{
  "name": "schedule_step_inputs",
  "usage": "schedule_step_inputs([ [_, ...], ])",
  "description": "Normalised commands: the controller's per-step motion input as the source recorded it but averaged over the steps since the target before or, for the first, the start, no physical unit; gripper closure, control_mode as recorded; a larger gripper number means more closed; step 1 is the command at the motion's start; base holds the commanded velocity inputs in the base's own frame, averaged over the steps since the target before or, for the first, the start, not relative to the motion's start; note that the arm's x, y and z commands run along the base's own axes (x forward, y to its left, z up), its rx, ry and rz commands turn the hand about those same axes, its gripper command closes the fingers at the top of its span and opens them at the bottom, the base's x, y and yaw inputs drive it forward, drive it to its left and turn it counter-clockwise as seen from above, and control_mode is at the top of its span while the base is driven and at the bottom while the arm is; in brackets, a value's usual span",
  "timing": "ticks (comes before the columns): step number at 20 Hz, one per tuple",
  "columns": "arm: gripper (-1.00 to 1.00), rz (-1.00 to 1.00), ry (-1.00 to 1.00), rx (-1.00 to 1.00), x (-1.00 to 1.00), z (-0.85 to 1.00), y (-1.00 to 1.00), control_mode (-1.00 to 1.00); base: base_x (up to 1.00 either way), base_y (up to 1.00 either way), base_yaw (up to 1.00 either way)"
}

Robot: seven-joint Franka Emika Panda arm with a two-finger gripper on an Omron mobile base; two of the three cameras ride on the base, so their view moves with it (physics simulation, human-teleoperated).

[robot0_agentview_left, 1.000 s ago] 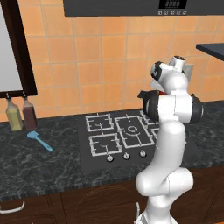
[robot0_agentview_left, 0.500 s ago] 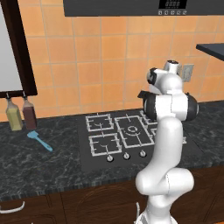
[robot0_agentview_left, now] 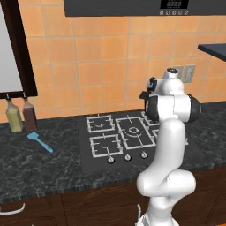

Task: Put the bell pepper and bell pepper in the pot. Retrieve the spatula and lightly stir the vegetables in the pot.

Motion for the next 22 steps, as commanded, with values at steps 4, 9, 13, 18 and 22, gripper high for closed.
schedule_step_inputs([
  [4, 1.00, 0.00, 0.00, 0.00, 0.00, -0.02, 0.00, -1.00, 0.00, 0.00, 0.00],
  [9, -1.00, 0.00, 0.09, -0.01, 0.12, 0.00, 0.08, -1.00, 0.00, 0.00, 0.00],
  [13, -1.00, 0.00, -0.03, 0.00, 0.00, 0.19, 0.10, -1.00, 0.00, 0.00, 0.00],
  [18, -1.00, 0.00, -0.16, 0.00, 0.00, 0.32, 0.11, -1.00, 0.00, 0.00, 0.00],
  [22, -1.00, 0.11, -0.18, 0.00, -0.29, 0.65, 0.31, -1.00, 0.00, 0.00, 0.00],
])
